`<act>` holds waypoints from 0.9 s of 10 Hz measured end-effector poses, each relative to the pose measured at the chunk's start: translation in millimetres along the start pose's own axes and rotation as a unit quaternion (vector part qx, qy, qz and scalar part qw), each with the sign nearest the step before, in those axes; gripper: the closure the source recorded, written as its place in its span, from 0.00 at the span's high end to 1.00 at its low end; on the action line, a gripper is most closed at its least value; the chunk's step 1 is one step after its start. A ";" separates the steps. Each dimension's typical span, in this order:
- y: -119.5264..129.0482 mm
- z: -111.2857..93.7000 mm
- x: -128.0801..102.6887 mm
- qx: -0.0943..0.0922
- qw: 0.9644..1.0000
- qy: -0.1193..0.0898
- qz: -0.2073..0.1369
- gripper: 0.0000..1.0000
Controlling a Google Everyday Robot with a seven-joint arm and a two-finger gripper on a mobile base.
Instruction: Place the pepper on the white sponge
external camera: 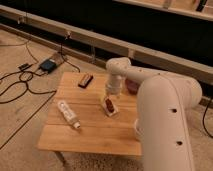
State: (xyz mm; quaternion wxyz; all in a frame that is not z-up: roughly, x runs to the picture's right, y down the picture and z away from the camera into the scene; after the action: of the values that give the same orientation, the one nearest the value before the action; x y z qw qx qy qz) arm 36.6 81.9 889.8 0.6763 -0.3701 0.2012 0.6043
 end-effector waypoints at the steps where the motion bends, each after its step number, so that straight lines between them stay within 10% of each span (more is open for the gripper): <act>1: -4.2 -6.1 -1.7 0.002 1.000 -0.007 0.003 0.69; 9: -30.0 -68.6 -5.6 0.022 0.996 -0.077 0.031 0.69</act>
State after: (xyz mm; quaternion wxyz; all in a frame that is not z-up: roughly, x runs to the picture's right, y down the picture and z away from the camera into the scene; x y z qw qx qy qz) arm 76.6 27.2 857.4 0.6784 -0.3013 0.1729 0.6474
